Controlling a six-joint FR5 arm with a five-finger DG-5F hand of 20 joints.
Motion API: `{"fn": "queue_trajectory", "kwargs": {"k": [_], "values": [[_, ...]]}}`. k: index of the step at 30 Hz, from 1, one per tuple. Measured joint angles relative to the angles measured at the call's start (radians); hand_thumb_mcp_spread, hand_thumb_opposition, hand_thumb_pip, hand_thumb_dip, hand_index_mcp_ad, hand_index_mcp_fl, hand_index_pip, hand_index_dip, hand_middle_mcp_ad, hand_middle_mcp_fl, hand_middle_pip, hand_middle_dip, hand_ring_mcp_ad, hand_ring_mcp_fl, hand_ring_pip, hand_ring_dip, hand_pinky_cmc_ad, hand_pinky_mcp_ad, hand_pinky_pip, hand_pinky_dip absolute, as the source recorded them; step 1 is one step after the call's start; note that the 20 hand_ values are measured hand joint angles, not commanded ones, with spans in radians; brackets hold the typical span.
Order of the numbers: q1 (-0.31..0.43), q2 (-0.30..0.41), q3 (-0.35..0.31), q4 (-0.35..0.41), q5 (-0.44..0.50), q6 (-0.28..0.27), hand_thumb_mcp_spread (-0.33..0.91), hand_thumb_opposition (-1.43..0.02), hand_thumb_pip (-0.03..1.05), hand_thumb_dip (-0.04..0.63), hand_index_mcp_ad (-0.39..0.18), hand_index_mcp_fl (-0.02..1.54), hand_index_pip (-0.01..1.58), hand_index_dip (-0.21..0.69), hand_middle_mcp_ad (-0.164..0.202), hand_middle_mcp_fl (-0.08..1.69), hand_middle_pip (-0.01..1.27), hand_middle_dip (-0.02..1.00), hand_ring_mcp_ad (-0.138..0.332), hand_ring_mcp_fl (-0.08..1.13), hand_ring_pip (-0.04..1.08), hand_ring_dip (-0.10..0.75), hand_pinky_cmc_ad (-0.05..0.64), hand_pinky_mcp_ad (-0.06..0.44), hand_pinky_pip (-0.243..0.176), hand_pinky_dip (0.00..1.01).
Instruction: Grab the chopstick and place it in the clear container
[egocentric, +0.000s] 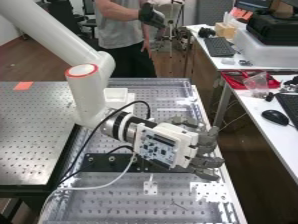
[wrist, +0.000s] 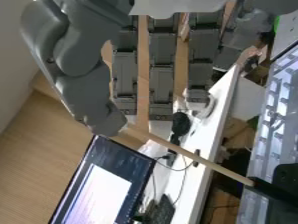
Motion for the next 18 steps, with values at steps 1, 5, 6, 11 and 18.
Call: {"fn": "queue_trajectory", "kwargs": {"k": [1, 5, 6, 11, 18], "values": [[0.000, -0.001, 0.001, -0.002, -0.001, 0.000, 0.47, -0.83, 0.73, 0.321, -0.094, 0.34, 1.21, -0.021, 0.075, 0.58, 0.72, 0.62, 0.175, 0.44, 0.13, 0.506, 0.278, 0.168, -0.012, 0.20], [0.000, -0.002, 0.001, 0.000, -0.003, 0.000, 0.47, -0.84, 0.73, 0.325, -0.091, 0.35, 1.21, -0.021, 0.075, 0.58, 0.72, 0.62, 0.171, 0.45, 0.13, 0.506, 0.265, 0.168, -0.010, 0.20], [0.000, -0.002, 0.001, 0.000, -0.002, 0.001, 0.47, -0.84, 0.73, 0.321, -0.094, 0.36, 1.21, -0.021, 0.075, 0.59, 0.72, 0.62, 0.171, 0.45, 0.14, 0.506, 0.265, 0.168, -0.010, 0.20], [-0.003, -0.003, 0.005, -0.003, 0.004, 0.000, 0.47, -0.84, 0.73, 0.321, -0.094, 0.37, 1.21, -0.021, 0.075, 0.60, 0.72, 0.62, 0.173, 0.46, 0.13, 0.506, 0.262, 0.168, -0.012, 0.20], [-0.003, -0.004, 0.009, -0.003, 0.009, -0.005, 0.47, -0.83, 0.70, 0.321, -0.094, 0.42, 1.21, -0.021, 0.075, 0.66, 0.72, 0.62, 0.175, 0.51, 0.14, 0.506, 0.265, 0.168, -0.010, 0.20]]}}
